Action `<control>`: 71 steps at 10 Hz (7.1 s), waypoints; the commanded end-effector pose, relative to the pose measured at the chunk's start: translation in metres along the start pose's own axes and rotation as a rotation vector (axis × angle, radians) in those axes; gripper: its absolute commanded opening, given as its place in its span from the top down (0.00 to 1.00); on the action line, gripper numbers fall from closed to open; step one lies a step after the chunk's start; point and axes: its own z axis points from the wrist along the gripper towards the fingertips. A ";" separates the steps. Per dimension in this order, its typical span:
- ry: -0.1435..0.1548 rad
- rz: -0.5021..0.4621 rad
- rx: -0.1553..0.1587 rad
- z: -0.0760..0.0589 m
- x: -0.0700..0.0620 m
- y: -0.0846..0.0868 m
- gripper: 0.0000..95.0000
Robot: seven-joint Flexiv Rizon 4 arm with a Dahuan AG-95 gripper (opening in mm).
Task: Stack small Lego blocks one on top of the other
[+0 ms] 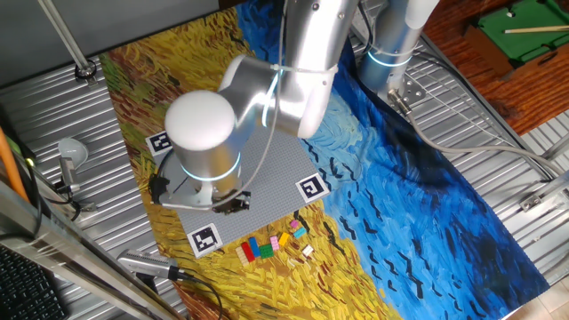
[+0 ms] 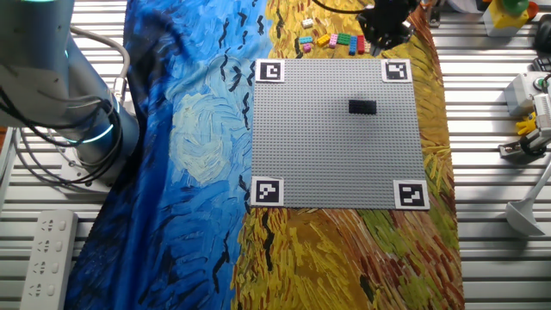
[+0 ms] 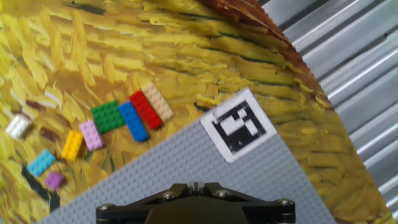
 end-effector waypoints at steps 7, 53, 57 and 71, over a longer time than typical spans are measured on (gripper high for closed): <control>-0.030 -0.043 0.007 0.006 0.054 -0.016 1.00; -0.199 -0.084 0.013 0.079 0.060 -0.022 1.00; -0.199 -0.089 0.021 0.079 0.061 -0.023 1.00; -0.194 -0.061 0.029 0.080 0.066 -0.025 1.00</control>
